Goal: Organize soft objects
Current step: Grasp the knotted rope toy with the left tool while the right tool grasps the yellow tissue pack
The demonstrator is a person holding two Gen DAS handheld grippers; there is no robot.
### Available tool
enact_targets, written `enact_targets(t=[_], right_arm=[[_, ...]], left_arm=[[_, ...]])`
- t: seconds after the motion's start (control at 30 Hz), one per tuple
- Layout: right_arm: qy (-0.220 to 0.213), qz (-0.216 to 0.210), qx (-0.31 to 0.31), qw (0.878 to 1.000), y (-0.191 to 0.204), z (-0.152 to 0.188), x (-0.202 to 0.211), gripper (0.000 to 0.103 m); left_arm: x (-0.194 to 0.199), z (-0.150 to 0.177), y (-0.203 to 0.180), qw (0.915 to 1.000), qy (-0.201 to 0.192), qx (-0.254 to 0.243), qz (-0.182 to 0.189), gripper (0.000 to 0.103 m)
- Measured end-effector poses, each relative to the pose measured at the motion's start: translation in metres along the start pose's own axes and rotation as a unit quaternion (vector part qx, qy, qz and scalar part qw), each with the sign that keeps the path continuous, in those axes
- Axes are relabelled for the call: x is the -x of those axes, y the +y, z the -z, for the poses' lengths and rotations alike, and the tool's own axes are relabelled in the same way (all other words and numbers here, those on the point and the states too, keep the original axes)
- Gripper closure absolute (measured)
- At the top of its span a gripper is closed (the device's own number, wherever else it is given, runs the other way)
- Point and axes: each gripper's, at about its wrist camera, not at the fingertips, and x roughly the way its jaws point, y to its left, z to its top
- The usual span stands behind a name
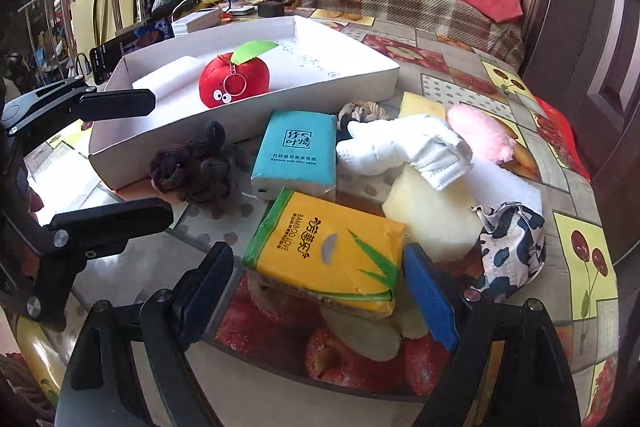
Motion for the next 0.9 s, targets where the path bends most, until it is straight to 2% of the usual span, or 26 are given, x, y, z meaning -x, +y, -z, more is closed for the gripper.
enact_targets(t=[0.07, 0.2, 0.3, 0.43, 0.53, 0.6, 0.7, 0.8, 0.83, 0.9], right_arm=[[0.016, -0.009, -0.006, 1.0, -0.005, -0.002, -0.007, 0.03], [-0.002, -0.005, -0.021, 1.0, -0.02, 0.006, 0.004, 0.03], [-0.011, -0.008, -0.056, 0.998, -0.037, 0.013, 0.011, 0.03], [-0.014, -0.024, -0.099, 0.995, -0.054, 0.017, 0.013, 0.03], [-0.016, -0.026, -0.098, 0.995, -0.052, 0.016, 0.015, 0.03], [-0.016, -0.026, -0.094, 0.995, -0.05, 0.015, 0.015, 0.03], [-0.016, -0.029, -0.096, 0.995, -0.051, 0.016, 0.014, 0.03], [-0.017, -0.032, -0.103, 0.994, -0.055, 0.016, 0.014, 0.03], [-0.017, -0.034, -0.105, 0.994, -0.056, 0.016, 0.014, 0.03], [-0.016, -0.036, -0.107, 0.994, -0.057, 0.016, 0.014, 0.03]], left_arm=[[-0.003, 0.0, 0.001, 1.0, 0.007, 0.004, 0.001, 0.019], [-0.005, 0.001, -0.006, 0.9998, 0.013, -0.013, 0.008, 0.028], [-0.012, 0.002, -0.018, 0.9985, 0.032, -0.042, 0.014, 0.036], [-0.022, 0.005, -0.027, 0.9963, 0.055, -0.063, -0.019, 0.037], [-0.02, 0.005, -0.022, 0.9971, 0.048, -0.053, -0.028, 0.037], [-0.023, 0.004, -0.019, 0.9968, 0.057, -0.046, -0.032, 0.037], [-0.035, 0.005, -0.022, 0.9944, 0.089, -0.055, -0.01, 0.037], [-0.035, 0.007, -0.038, 0.9886, 0.113, -0.072, 0.07, 0.037], [-0.03, 0.007, -0.046, 0.9877, 0.105, -0.088, 0.075, 0.037], [-0.023, 0.006, -0.053, 0.9894, 0.087, -0.103, 0.054, 0.037]])
